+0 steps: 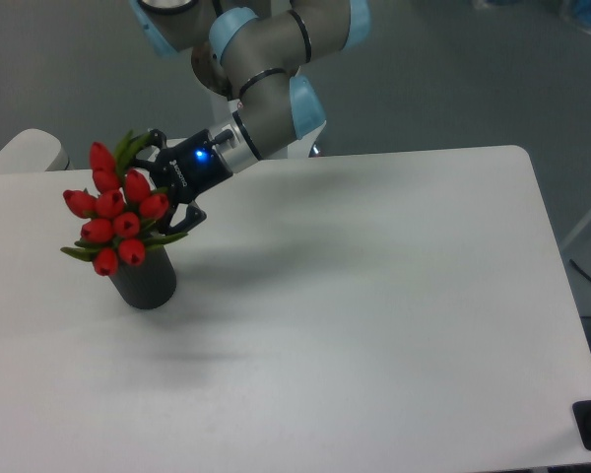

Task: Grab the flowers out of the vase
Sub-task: 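Position the gripper around the tulip stems just above the vase rim, then close the gripper on the tulip stems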

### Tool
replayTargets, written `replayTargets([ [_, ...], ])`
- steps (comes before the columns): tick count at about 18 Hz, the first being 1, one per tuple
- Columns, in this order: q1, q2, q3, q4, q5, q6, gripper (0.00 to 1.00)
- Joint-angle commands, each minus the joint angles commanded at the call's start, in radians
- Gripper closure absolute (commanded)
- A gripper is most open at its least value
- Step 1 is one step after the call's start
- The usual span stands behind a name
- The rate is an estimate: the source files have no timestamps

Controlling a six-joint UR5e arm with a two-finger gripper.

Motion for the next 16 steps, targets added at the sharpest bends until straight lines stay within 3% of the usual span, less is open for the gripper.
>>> replayTargets([
  [8,-0.001,-0.024,0.017,0.006,-0.006,0.002,0.00],
  [12,-0.040,-0.058,0.026,0.063,-0.029,-0.003,0.00],
  [13,-0.040,-0.058,0.026,0.063,-0.029,-0.005,0.15],
  [15,-0.040,-0.058,0.028,0.064,-0.029,-0.005,0.60],
  [16,-0.040,-0.057,0.029,0.064,-0.029,-0.006,0.75],
])
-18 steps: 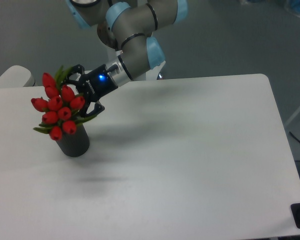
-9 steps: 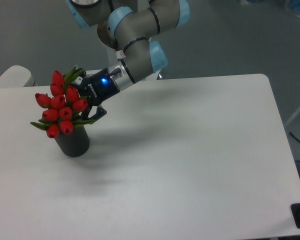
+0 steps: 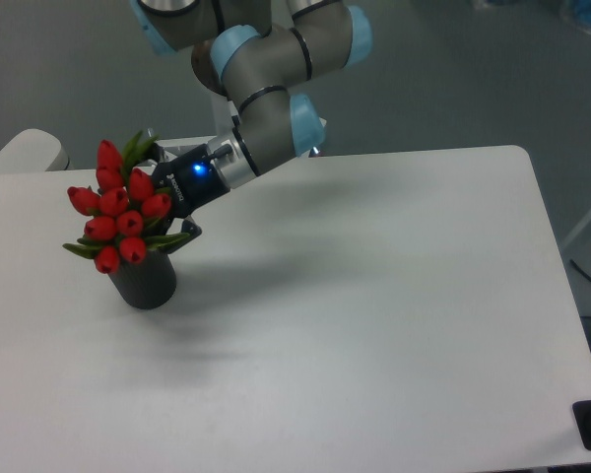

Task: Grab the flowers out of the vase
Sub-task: 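Close the gripper on the tulip stems, then lift the gripped tulips up and out of the black vase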

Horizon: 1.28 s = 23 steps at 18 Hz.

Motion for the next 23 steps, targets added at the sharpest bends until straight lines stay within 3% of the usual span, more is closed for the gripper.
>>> replayTargets([
  [3,0.003,0.005,0.021,0.000,0.000,-0.005,0.98],
  [13,0.037,0.028,0.031,0.002,-0.008,-0.061,1.00],
  [19,0.080,0.058,0.031,0.002,-0.121,-0.101,1.00],
  [23,0.097,0.061,0.080,0.002,-0.170,-0.178,0.99],
])
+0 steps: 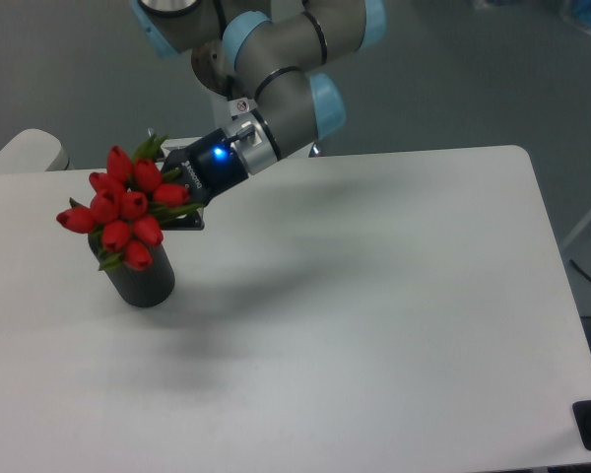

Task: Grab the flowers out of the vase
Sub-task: 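Lift the gripped tulips up and out of the black vase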

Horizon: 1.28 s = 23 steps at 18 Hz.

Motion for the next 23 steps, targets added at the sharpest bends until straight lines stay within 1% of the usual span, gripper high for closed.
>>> replayTargets([
  [2,0.008,0.003,0.018,0.000,-0.018,-0.055,0.99],
  [7,0.026,0.008,0.035,-0.002,-0.071,-0.086,0.99],
  [11,0.040,0.009,0.058,-0.002,-0.086,-0.137,0.99],
  [15,0.072,0.008,0.081,-0.002,-0.135,-0.193,0.99],
  [23,0.115,0.006,0.123,-0.002,-0.140,-0.258,0.99],
])
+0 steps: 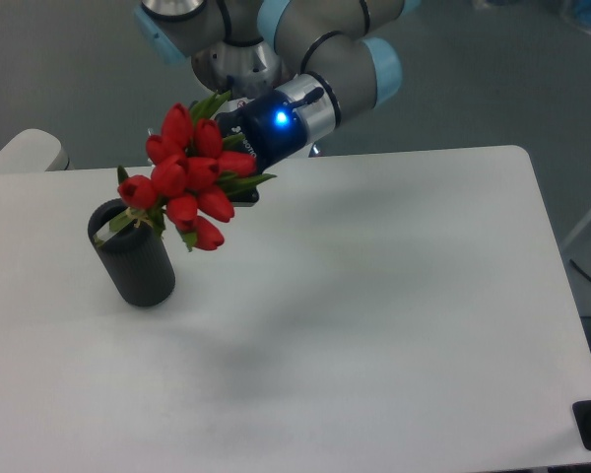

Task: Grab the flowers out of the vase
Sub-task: 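Lift the gripped tulips up and out of the black vase, then carry the tulip bouquet away from the vase over the table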

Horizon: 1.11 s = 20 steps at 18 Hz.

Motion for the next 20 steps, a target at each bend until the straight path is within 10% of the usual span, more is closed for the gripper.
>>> replayTargets([
  [9,0.060,-0.054,0.112,0.012,0.075,0.012,1.00],
  [20,0.063,-0.150,0.313,0.009,0.794,0.109,1.00],
])
